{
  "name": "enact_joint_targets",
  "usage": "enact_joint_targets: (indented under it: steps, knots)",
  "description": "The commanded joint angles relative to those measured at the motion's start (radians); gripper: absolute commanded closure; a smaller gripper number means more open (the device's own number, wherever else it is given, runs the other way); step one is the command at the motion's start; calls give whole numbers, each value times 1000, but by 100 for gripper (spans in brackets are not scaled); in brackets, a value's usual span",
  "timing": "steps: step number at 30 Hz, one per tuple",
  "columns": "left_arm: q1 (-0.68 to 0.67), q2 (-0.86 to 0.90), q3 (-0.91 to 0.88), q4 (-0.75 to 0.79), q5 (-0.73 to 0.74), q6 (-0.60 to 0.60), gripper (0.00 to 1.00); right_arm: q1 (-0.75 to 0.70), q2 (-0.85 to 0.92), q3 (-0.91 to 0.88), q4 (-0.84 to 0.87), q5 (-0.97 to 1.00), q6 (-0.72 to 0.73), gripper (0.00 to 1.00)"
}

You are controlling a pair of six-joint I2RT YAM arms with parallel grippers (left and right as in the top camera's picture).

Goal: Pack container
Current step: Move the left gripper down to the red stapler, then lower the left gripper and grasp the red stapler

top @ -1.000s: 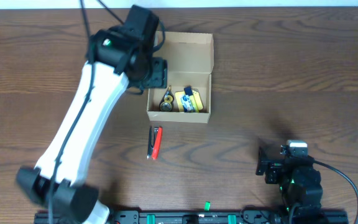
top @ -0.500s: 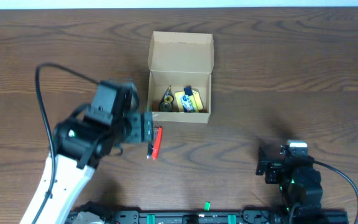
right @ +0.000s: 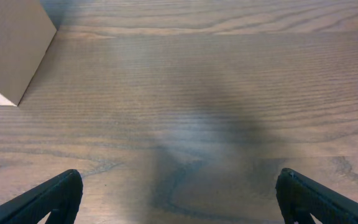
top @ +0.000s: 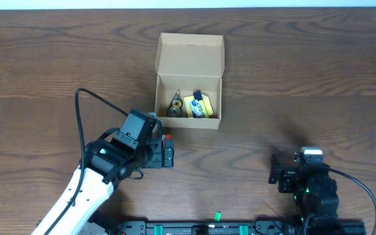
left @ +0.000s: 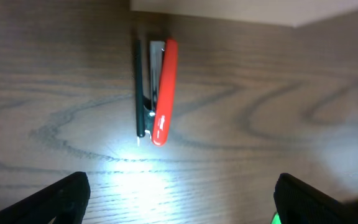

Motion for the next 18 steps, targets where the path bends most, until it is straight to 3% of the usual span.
enact_joint_targets:
  steps: [1, 10, 18]
  knots:
    - [-6, 2, -18, 17, -66, -182, 4, -9, -7, -11, -3, 3, -13, 1]
    - [-6, 153, -23, 55, -95, -446, 0, -9, -7, -11, -3, 3, -13, 1]
    - [-6, 285, -23, 92, -87, -462, 4, -9, -7, -11, -3, 3, -13, 1]
